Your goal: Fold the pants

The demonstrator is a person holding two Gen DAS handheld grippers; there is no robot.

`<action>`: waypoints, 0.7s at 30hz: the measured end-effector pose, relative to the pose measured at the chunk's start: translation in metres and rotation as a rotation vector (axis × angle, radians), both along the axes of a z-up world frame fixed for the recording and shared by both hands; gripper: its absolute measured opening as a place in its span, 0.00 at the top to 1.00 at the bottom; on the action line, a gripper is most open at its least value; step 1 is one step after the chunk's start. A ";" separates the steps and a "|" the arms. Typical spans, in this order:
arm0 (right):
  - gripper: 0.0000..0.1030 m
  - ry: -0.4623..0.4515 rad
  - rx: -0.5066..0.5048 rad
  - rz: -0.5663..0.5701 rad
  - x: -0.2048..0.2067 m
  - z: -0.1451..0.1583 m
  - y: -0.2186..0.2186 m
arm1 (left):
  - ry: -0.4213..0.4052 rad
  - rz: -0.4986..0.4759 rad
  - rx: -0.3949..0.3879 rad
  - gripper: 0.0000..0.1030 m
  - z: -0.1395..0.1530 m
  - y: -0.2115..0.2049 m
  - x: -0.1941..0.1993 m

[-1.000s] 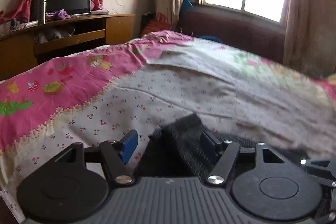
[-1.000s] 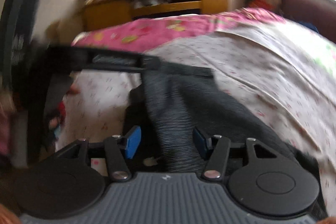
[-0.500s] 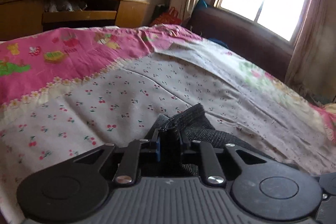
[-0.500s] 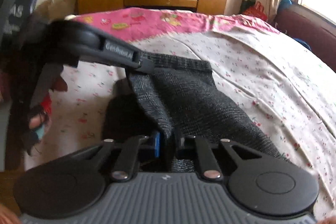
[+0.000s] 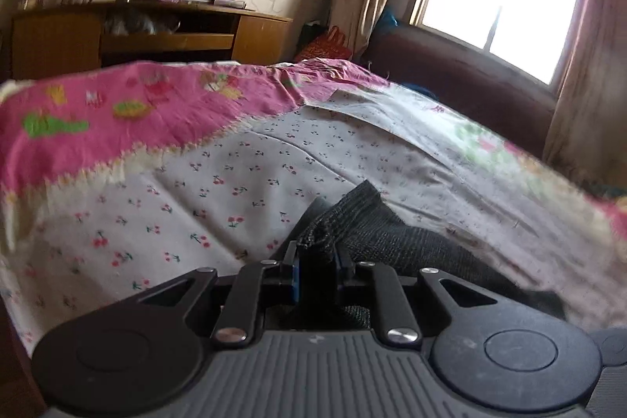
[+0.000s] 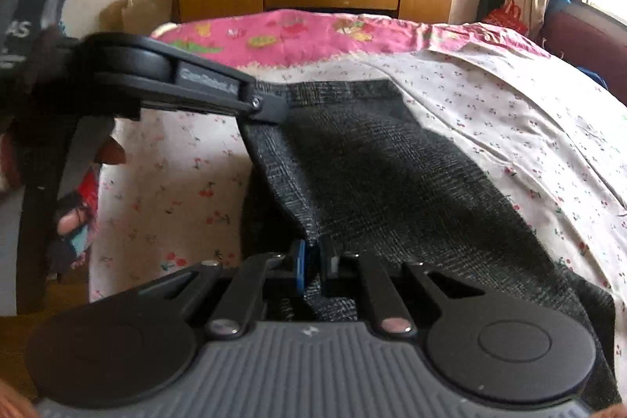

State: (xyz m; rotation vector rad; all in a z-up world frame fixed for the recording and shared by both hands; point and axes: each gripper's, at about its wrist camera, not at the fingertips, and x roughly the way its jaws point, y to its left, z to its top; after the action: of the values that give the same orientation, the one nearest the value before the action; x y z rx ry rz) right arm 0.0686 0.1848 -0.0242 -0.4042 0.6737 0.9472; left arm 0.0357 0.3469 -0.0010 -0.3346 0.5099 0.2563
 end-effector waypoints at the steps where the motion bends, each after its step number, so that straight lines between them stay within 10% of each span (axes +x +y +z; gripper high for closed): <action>1: 0.88 -0.004 -0.011 0.012 -0.001 -0.003 0.001 | 0.033 0.003 0.014 0.68 -0.006 0.000 0.005; 7: 0.75 0.142 0.086 -0.087 0.025 0.016 -0.046 | 0.123 0.035 0.065 0.53 -0.019 0.007 0.017; 13: 0.59 0.213 0.153 -0.490 0.042 0.044 -0.200 | 0.092 0.095 0.247 0.52 0.011 -0.003 0.003; 16: 0.57 0.378 0.235 -0.736 0.036 0.031 -0.286 | 0.058 -0.001 0.279 0.50 0.026 -0.031 0.002; 21: 0.55 0.633 0.436 -0.812 0.025 -0.009 -0.328 | 0.064 -0.337 0.252 0.46 0.024 -0.110 0.026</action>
State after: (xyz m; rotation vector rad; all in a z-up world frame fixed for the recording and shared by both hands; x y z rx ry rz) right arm 0.0934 -0.1428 -0.0334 0.5633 1.0575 0.3941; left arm 0.0618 0.2370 0.0235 0.0076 0.5813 0.0030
